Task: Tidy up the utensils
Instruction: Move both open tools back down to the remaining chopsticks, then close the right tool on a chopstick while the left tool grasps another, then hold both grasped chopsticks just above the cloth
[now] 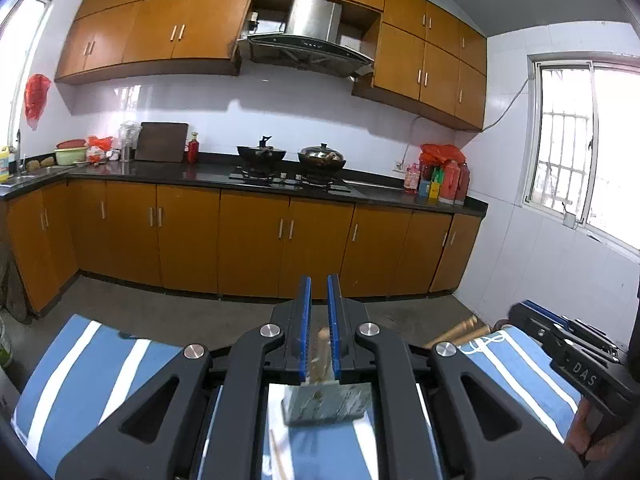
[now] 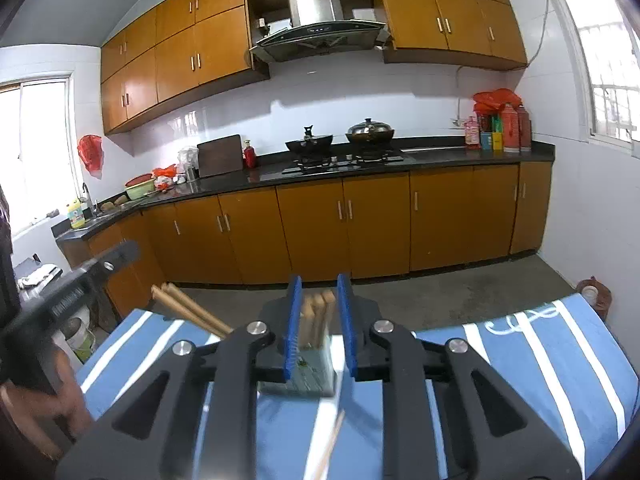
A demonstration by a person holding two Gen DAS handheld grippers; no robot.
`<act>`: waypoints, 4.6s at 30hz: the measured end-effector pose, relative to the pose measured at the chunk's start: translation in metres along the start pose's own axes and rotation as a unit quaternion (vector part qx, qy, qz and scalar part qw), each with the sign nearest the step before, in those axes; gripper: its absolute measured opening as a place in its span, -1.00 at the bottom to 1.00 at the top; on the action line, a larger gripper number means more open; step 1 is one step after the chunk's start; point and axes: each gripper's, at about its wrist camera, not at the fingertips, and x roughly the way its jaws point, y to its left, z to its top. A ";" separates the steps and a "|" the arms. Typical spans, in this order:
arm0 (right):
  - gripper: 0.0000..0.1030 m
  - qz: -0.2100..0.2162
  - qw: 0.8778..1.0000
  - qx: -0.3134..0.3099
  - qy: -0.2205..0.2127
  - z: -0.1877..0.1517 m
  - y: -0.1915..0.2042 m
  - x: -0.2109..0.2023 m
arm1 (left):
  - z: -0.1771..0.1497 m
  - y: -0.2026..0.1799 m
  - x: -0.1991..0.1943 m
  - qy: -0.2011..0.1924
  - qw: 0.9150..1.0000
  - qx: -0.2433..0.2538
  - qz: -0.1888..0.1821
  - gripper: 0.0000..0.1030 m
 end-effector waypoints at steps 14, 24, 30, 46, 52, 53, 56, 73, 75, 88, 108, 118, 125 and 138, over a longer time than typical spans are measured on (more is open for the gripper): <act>-0.58 -0.029 0.984 0.042 0.172 -0.160 -0.013 0.027 | -0.135 0.054 -0.024 0.129 0.988 -0.009 0.078 -0.54; -0.58 -0.009 0.969 0.041 0.243 -0.235 0.025 0.040 | -0.195 0.076 -0.032 0.200 0.974 -0.063 0.085 -0.54; -0.63 -0.030 0.968 0.025 0.248 -0.241 0.032 0.044 | -0.202 0.073 -0.033 0.207 0.973 -0.064 0.077 -0.54; -0.85 -0.121 0.957 0.101 0.245 -0.225 -0.022 0.062 | -0.215 0.041 -0.014 0.248 0.967 -0.047 0.016 -0.37; -0.85 -0.133 0.953 0.119 0.245 -0.224 -0.043 0.059 | -0.221 0.018 -0.002 0.268 0.963 -0.020 -0.006 -0.35; -0.85 -0.133 0.953 0.117 0.245 -0.224 -0.043 0.059 | -0.222 0.014 0.001 0.270 0.963 -0.017 -0.006 -0.35; -0.85 -0.134 0.954 0.110 0.244 -0.224 -0.041 0.059 | -0.227 0.006 0.009 0.282 0.960 -0.005 0.001 -0.35; -0.85 -0.107 0.958 0.077 0.254 -0.221 -0.032 0.067 | -0.226 0.041 0.033 0.298 0.950 0.006 0.090 -0.86; -0.85 -0.103 0.959 0.070 0.256 -0.219 -0.030 0.071 | -0.223 0.053 0.038 0.296 0.949 0.004 0.105 -0.86; -0.82 -0.121 0.961 0.021 0.246 -0.206 -0.041 0.103 | -0.214 0.073 0.060 0.282 0.952 -0.004 0.121 -0.84; -0.80 -0.122 0.962 0.024 0.242 -0.207 -0.044 0.103 | -0.213 0.073 0.062 0.281 0.954 -0.013 0.106 -0.70; -0.80 -0.122 0.962 0.024 0.242 -0.207 -0.043 0.103 | -0.213 0.070 0.063 0.282 0.953 -0.008 0.107 -0.67; -0.78 -0.124 0.962 0.021 0.243 -0.207 -0.043 0.102 | -0.214 0.069 0.059 0.283 0.953 -0.005 0.106 -0.67; -0.86 -0.121 0.962 0.014 0.244 -0.211 -0.044 0.090 | -0.220 0.063 0.044 0.291 0.951 0.027 0.104 -0.85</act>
